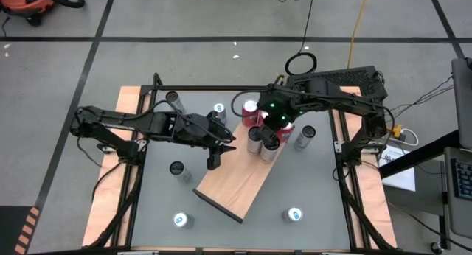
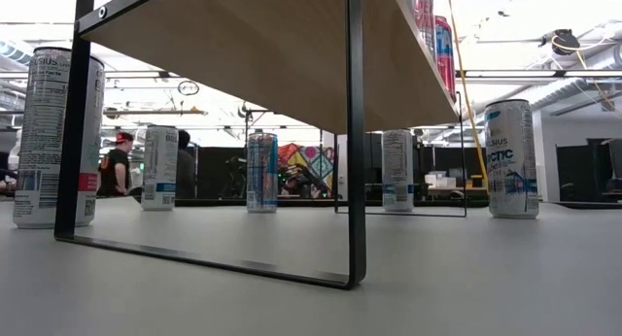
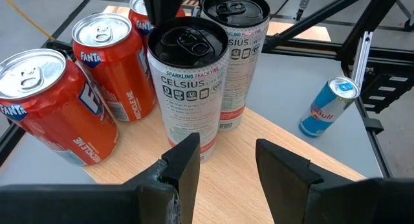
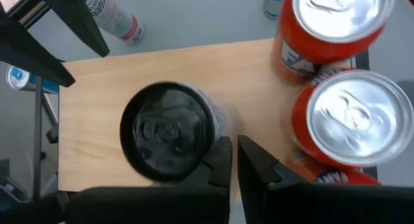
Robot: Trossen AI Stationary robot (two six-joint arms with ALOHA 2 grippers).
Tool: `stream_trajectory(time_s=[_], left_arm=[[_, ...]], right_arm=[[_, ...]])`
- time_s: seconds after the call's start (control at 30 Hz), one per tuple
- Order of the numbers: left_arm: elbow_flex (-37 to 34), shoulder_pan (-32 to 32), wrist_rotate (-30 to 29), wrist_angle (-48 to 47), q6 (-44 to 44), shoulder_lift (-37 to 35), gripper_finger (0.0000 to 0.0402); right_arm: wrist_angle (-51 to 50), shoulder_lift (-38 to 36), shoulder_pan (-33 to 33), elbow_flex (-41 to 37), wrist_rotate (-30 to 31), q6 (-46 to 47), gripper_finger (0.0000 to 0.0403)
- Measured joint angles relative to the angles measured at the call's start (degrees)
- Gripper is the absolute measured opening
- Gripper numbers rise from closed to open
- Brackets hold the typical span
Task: Place canned beverage on shelf
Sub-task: Put the white pink soda can on the shelf aligned with the other white pink soda can, then put the white pink soda can on the shelf aligned with the other white pink soda cans
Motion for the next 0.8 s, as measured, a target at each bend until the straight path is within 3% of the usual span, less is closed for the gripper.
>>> stream_trajectory(time_s=[0.43,0.8], left_arm=[[-0.01,0.00,0.02,-0.14,0.02,0.00,0.0152],[-0.01,0.00,0.04,-0.20,0.51,0.00,0.0152]], right_arm=[[0.42,-6.58,6.00,0.00,0.32,3.06,0.0000],[-0.45,-4.42,11.25,-0.02,6.10,5.09,0.0000]])
